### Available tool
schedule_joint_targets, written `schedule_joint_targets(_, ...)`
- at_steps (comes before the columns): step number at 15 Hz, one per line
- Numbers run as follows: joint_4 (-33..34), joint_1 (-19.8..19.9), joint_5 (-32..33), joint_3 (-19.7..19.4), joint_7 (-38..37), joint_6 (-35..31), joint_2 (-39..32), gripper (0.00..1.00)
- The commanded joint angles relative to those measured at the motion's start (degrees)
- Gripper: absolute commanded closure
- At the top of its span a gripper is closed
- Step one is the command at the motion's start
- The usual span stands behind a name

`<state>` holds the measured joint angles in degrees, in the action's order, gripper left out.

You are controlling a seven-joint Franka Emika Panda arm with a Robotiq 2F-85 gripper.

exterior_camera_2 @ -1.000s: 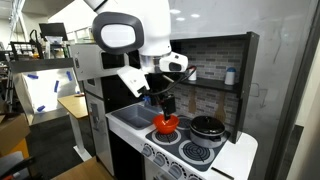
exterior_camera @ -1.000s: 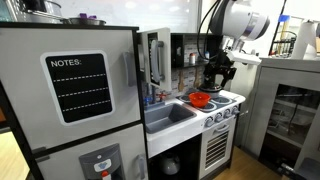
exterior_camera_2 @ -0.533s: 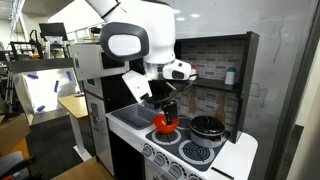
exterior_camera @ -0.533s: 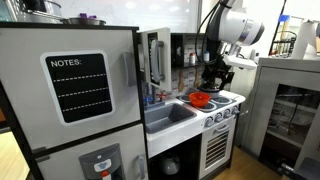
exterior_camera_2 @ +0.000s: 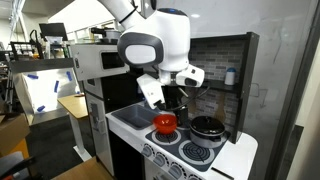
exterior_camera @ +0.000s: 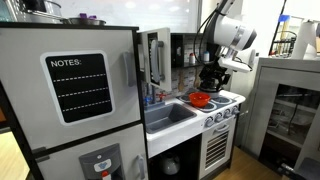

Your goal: Pick the orange bowl and put it on the shelf

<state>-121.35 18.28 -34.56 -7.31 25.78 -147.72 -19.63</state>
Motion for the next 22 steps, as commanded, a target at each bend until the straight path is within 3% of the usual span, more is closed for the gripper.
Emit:
schedule_joint_targets(1, 3.02, 2.89, -1.26, 2.23, 0.61, 0.84, -2.87, 0.0)
schedule_joint_targets(11, 3.78, 4.61, 1.63, 1.82, -0.09, 9.63, -4.7, 0.0)
schedule_joint_targets(22, 4.05, 4.25, 1.52, 2.11, 0.32, 10.31, -5.63, 0.0)
